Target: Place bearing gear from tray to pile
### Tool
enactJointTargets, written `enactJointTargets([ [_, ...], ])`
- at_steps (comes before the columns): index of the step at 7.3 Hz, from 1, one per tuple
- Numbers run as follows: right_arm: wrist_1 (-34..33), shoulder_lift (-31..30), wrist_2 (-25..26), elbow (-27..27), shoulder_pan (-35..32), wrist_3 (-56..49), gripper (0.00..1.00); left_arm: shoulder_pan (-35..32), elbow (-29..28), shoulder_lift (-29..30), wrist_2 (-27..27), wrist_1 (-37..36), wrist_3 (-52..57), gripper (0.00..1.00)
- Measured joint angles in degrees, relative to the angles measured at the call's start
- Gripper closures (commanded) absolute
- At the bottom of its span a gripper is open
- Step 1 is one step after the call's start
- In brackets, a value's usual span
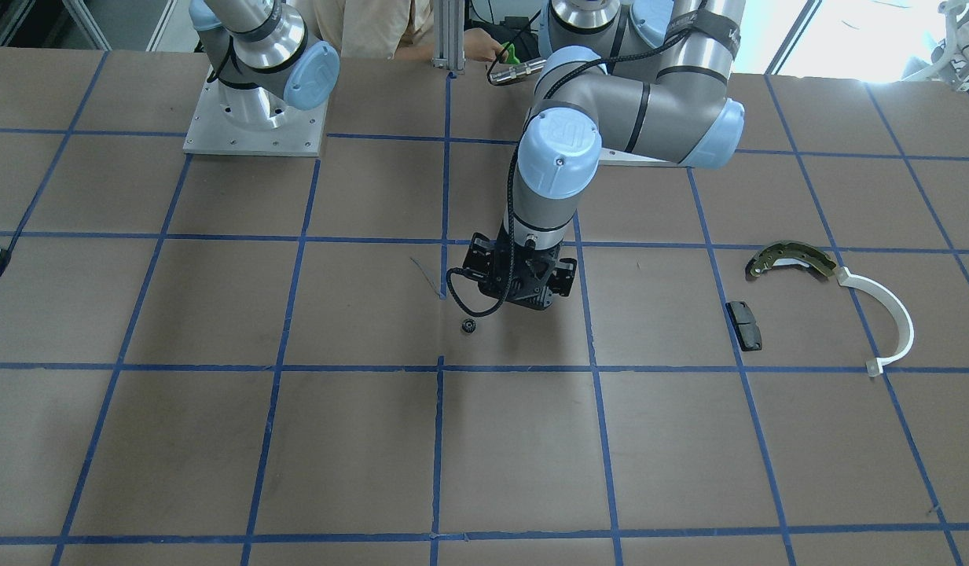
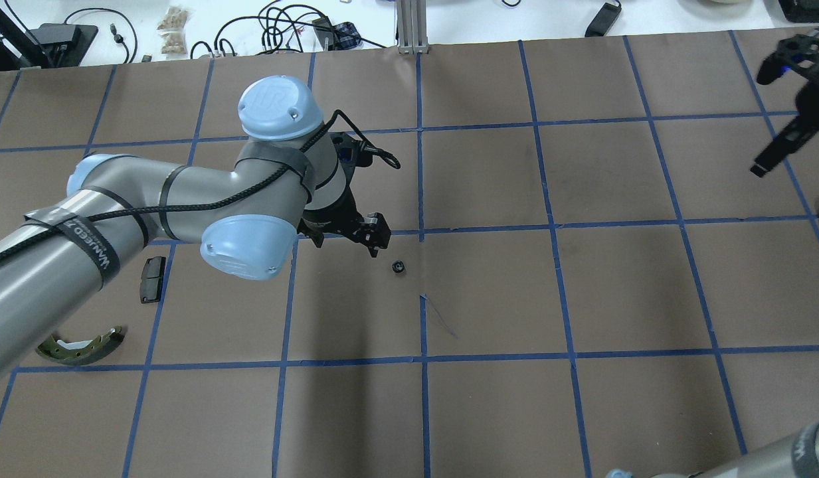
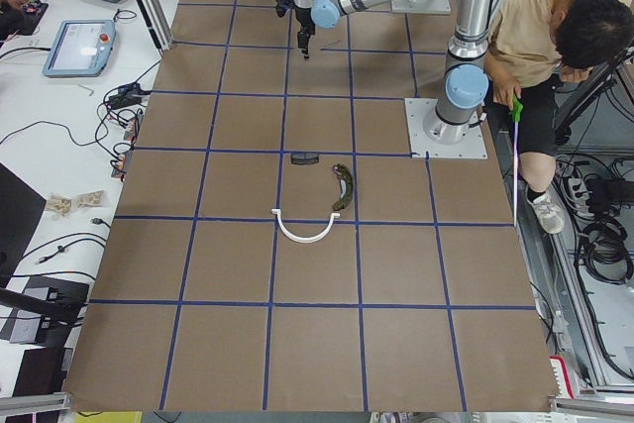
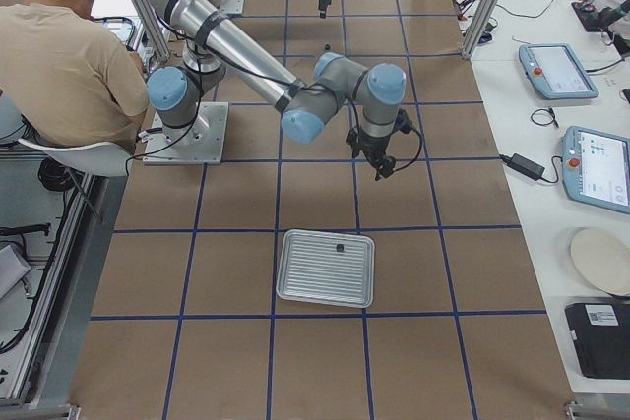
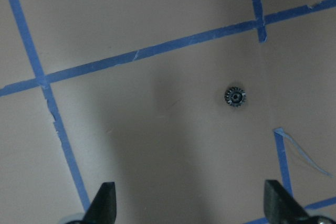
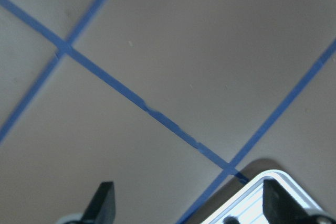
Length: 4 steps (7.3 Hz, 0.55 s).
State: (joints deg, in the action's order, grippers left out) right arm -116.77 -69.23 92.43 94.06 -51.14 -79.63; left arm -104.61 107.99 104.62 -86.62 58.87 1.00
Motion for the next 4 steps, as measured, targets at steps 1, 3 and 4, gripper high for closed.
enactJointTargets([
  [1,-4.19,3.44,-0.03,-0.03,4.33,-8.71,0.02,-0.94,0.01,2.03,0.01,-2.32,-0.24,0.07],
  [3,-11.23,9.94,-0.05,-0.06,9.43,-20.49,0.03,-2.64,0.00,5.65,-0.02,-6.66,-1.10,0.10],
  [4,-12.36,11.37,-0.02,0.08,10.94,-24.66,0.07,-3.17,-0.04,7.20,0.00,-8.50,-1.41,0.24],
])
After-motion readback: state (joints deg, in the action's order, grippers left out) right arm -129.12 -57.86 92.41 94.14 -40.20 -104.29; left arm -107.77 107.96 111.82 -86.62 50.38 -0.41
